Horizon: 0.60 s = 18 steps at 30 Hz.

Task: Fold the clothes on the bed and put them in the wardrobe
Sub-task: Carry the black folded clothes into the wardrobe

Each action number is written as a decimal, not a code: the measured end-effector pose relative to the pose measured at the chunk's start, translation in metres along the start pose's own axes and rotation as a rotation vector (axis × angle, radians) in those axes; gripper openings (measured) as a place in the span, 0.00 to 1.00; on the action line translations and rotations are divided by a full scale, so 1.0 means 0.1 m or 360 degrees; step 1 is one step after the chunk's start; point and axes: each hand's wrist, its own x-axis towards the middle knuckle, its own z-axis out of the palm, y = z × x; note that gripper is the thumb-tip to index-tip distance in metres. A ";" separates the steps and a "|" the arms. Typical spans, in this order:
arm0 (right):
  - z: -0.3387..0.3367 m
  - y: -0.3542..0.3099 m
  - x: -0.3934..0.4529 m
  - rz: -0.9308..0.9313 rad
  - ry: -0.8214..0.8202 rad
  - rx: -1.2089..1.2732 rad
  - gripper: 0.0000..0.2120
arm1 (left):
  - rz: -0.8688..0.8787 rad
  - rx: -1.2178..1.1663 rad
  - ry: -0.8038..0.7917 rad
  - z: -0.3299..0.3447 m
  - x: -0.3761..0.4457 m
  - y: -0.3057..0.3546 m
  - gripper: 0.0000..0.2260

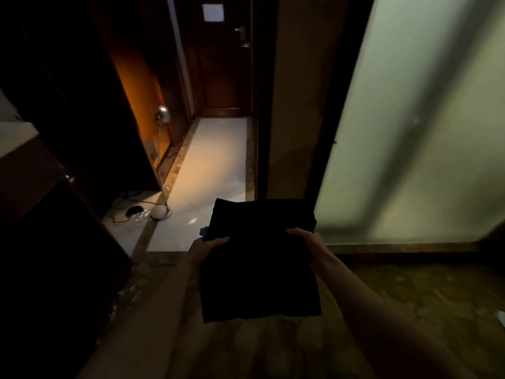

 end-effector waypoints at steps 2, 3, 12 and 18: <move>0.25 -0.07 0.13 -0.0009 -0.0024 -0.0023 0.21 | -0.0024 -0.0059 0.0017 -0.24 0.10 0.06 0.12; 0.36 -0.10 0.20 -0.0016 -0.0048 -0.0025 0.20 | -0.0036 -0.0085 0.0019 -0.35 0.16 0.10 0.14; 1.16 -0.42 1.05 0.0039 -0.0201 -0.0092 0.15 | 0.0010 -0.0231 0.0079 -0.95 0.79 0.43 0.20; 1.70 -0.86 1.80 0.0059 -0.0307 -0.0150 0.23 | 0.0128 -0.0298 0.0036 -1.29 1.38 0.87 0.34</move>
